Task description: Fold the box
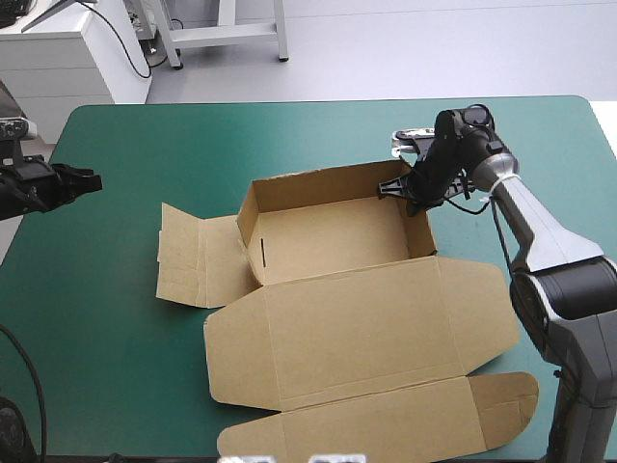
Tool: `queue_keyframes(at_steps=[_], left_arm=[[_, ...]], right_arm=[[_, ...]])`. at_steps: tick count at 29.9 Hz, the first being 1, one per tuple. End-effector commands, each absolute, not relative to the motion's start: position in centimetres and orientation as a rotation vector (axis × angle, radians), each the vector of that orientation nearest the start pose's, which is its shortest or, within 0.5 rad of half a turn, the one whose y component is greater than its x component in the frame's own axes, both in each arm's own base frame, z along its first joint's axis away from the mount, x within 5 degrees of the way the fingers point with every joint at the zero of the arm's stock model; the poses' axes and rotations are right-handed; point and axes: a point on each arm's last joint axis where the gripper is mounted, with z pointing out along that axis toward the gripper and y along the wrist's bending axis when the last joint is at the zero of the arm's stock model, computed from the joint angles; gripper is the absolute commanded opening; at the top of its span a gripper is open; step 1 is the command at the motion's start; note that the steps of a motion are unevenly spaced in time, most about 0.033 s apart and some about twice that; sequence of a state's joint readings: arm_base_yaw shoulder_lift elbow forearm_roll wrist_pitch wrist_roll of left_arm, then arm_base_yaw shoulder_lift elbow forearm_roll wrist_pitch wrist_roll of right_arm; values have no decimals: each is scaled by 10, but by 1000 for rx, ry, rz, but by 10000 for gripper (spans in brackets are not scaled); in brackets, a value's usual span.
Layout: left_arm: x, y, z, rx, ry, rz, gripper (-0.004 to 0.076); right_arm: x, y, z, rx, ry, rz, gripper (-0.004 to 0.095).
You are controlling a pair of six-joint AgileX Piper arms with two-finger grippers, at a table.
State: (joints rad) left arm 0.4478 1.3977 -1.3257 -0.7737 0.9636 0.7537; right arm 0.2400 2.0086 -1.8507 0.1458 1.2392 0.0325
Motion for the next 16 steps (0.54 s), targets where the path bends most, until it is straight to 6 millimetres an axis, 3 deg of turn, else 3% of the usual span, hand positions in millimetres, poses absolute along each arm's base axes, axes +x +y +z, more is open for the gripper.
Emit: queue_keyframes(at_steps=[1, 10, 13, 16], left_arm=[[280, 75, 403, 49, 2109, -338, -8], [280, 75, 403, 49, 2109, -338, -8], [280, 75, 403, 49, 2109, -338, -8], [279, 75, 403, 53, 2113, -344, -8]], right_arm=[[412, 113, 315, -231, 2750, 306, 84], [410, 111, 324, -240, 2756, 292, 578], [411, 111, 339, -234, 2707, 289, 651], [405, 110, 357, -230, 2660, 299, 654]])
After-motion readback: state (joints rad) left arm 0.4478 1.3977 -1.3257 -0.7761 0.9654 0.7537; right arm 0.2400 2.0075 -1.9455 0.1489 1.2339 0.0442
